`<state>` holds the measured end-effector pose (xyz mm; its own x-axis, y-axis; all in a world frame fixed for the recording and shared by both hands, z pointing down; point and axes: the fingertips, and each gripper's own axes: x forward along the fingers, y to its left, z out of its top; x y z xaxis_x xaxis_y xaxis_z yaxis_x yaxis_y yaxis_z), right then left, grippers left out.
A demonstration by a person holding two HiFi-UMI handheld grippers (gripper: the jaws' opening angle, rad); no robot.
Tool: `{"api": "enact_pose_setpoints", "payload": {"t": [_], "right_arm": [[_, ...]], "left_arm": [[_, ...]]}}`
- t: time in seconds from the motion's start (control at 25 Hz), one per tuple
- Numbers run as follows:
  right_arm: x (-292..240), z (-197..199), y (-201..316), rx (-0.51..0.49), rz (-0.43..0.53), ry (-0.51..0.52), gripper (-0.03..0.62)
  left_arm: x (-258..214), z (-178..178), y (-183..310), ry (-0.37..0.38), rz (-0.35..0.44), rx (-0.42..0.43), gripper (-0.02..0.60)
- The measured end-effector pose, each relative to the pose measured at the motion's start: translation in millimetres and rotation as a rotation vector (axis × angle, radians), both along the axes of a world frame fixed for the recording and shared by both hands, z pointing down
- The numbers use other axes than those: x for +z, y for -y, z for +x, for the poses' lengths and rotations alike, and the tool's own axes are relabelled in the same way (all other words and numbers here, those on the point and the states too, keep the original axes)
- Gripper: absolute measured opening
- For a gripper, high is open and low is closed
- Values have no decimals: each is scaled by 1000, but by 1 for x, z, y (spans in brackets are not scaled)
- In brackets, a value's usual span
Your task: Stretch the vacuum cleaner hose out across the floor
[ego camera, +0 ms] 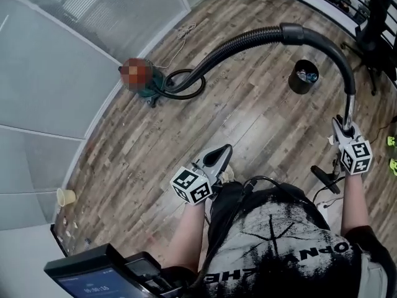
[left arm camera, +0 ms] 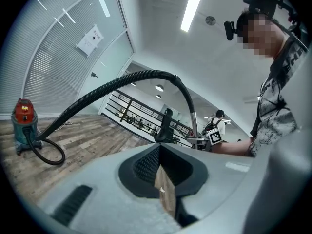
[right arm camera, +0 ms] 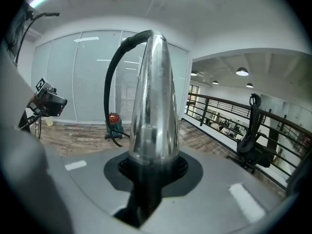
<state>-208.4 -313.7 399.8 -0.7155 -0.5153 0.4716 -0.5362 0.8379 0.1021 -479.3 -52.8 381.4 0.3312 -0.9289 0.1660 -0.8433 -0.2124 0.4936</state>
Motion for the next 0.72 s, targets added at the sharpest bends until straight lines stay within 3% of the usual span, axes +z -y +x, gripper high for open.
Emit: {"api": "enact_pose_setpoints", "payload": {"t": [0.24,0.4,0.72], "right_arm": [[-6,113,8,43,25,-29,83],[-10,195,1,168,4,-48,83],[-21,298,-33,489,-29,-22,83]], "left_arm": [[0,110,24,-9,24,52,0],[-1,174,49,-25,21,188,0],[-11,229,111,-47,40,499,0]]}}
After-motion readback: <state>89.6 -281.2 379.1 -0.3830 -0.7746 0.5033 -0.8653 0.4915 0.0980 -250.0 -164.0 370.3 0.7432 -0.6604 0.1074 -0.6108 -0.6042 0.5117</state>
